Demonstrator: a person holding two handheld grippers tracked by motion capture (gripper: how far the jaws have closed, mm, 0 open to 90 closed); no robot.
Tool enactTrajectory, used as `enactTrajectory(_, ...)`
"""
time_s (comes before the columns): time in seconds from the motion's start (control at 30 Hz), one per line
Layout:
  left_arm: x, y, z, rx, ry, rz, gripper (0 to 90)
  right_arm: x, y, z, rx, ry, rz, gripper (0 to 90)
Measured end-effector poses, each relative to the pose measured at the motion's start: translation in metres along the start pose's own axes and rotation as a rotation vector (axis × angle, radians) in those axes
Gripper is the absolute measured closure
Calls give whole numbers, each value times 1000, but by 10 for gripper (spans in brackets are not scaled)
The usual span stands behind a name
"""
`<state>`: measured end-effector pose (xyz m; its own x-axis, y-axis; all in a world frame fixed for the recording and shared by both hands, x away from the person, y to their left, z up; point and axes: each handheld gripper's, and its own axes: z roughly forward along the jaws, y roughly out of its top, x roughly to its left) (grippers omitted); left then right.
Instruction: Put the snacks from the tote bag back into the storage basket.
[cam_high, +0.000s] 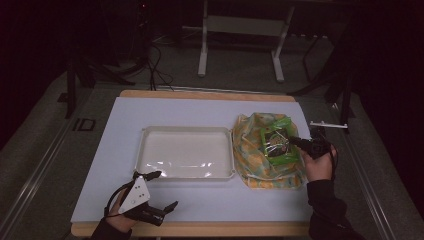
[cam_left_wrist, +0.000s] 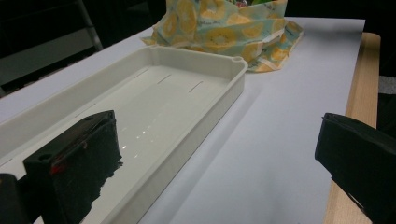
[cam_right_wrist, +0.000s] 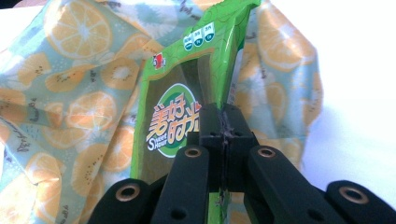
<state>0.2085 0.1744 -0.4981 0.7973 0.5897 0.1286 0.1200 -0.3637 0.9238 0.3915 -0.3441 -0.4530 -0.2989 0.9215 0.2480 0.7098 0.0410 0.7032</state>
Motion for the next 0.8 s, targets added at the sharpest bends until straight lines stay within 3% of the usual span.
enactTrajectory(0.5,1,0,3,3,-9,8,4,-11,2,-27,-58,-42,46,892)
enactTrajectory(0.8,0,1,3,-4,-2,5,4,-15,4,-44,-87,-35,83,891)
